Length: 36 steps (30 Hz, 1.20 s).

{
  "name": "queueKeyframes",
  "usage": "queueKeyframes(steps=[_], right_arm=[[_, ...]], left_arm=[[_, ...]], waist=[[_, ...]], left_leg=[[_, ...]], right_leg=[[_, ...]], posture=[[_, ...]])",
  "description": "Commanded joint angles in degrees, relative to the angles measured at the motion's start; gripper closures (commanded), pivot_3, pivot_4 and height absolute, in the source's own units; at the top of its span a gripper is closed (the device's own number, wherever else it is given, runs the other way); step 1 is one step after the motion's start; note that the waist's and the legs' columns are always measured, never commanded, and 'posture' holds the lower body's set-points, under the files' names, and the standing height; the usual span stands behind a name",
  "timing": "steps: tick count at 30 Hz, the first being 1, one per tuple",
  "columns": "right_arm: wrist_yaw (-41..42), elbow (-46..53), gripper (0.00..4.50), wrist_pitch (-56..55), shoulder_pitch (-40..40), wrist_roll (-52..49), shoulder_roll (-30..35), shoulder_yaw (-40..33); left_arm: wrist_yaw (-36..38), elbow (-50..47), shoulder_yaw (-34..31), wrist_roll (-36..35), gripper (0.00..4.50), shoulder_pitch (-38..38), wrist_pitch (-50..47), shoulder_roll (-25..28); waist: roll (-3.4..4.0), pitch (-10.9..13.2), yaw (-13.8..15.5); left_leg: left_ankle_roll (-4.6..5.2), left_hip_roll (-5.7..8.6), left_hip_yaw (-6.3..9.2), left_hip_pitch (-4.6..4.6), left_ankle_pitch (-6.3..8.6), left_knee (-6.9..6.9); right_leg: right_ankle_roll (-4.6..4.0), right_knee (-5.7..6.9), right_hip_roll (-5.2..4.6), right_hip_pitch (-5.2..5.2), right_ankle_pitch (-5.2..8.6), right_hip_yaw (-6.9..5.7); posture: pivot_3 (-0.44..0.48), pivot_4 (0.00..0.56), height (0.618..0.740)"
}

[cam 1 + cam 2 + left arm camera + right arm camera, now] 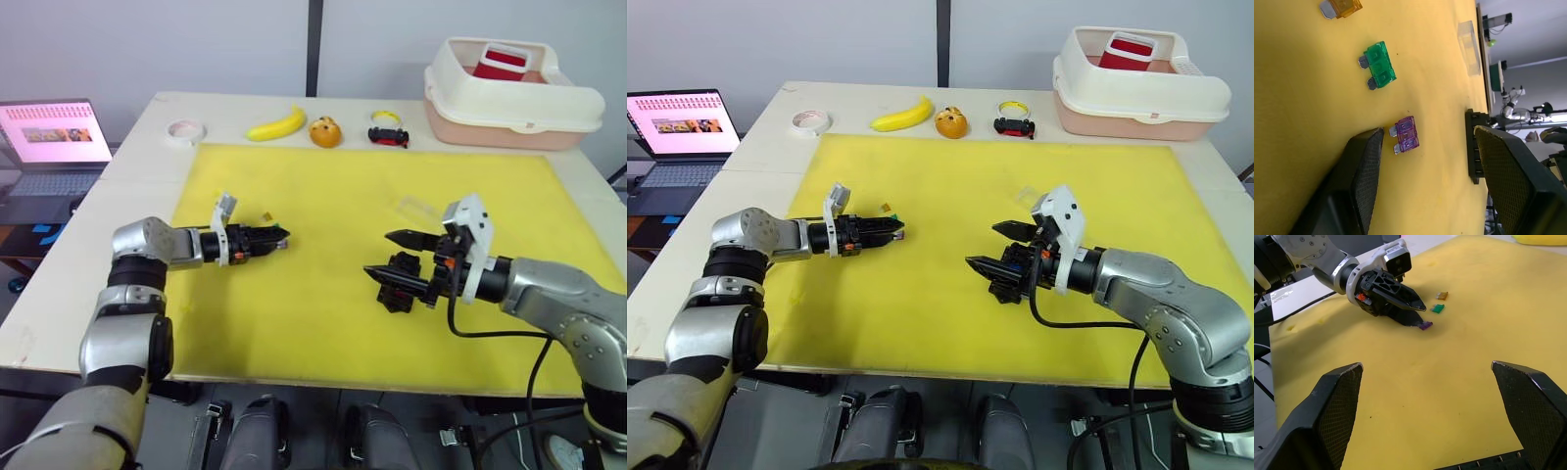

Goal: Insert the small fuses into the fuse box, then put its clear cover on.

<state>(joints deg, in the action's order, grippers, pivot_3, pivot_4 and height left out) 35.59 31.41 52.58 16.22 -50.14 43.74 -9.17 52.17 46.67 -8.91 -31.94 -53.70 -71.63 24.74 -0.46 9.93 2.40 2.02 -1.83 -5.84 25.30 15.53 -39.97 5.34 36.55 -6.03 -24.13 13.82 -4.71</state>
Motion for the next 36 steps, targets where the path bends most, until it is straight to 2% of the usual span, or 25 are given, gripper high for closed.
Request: queueKeyframes(steps=[1, 2, 13, 17, 24, 36], right_arm=[[-0.3, 1.9, 0.0, -0.7, 0.3, -0.4, 0.1, -1.1], [-0.3, 2.0, 0.0, -0.7, 0.3, -0.4, 0.1, -1.1], [-0.2, 1.8, 0.0, -0.8, 0.2, -0.2, 0.4, -1.1], [-0.1, 1.8, 0.0, -0.8, 0.2, -0.2, 0.5, -1.1], [-0.2, 2.0, 0.0, -0.7, 0.0, -0.3, 0.5, -1.2], [0.2, 1.6, 0.0, -1.0, 0.1, -0.3, 0.4, -1.0]], left_arm=[[0.7, 0.6, 1.5, 0.7, 2.77, 0.6, -0.7, -1.1], [1.2, 0.3, 2.0, 0.9, 3.24, 0.7, -0.9, -1.0], [0.6, 0.5, 2.7, 2.8, 3.24, 1.6, 0.9, -1.4], [-0.9, 0.5, 3.5, 4.5, 4.48, 2.5, 2.6, -1.7], [-1.6, -1.0, 2.3, 4.3, 4.48, 3.6, 1.1, -0.6], [-0.9, -11.2, -2.2, -1.3, 4.48, 4.5, -6.9, 4.5]], waist=[[0.0, 0.0, 0.0], [0.0, 0.0, -0.1], [0.0, 0.0, -0.1], [0.03, 0.0, -0.1], [0.2, -0.2, -0.3], [0.15, -0.2, -2.0]], left_leg=[[0.0, 0.0, 0.0, 0.01, 0.0, 0.0], [0.01, 0.0, 0.0, 0.01, 0.0, 0.0], [0.01, -0.01, -0.02, 0.01, 0.01, 0.0], [0.01, -0.01, -0.02, 0.01, 0.01, 0.0], [0.01, -0.02, -0.01, -0.04, 0.01, 0.01], [0.0, -0.04, -0.03, 0.05, 0.0, 0.12]], right_leg=[[0.0, 0.0, 0.0, -0.01, 0.0, 0.0], [0.0, 0.0, 0.0, -0.01, 0.0, 0.0], [0.0, 0.0, 0.02, -0.04, 0.0, 0.0], [0.0, 0.0, 0.02, -0.04, 0.0, 0.01], [0.0, 0.0, 0.02, 0.0, 0.0, 0.0], [-0.01, -0.01, 0.12, -0.19, 0.01, 0.03]], posture=[[0.0, 0.15, 0.74], [0.0, 0.15, 0.74], [0.0, 0.15, 0.74], [0.0, 0.15, 0.74], [0.0, 0.15, 0.74], [0.0, 0.15, 0.74]])
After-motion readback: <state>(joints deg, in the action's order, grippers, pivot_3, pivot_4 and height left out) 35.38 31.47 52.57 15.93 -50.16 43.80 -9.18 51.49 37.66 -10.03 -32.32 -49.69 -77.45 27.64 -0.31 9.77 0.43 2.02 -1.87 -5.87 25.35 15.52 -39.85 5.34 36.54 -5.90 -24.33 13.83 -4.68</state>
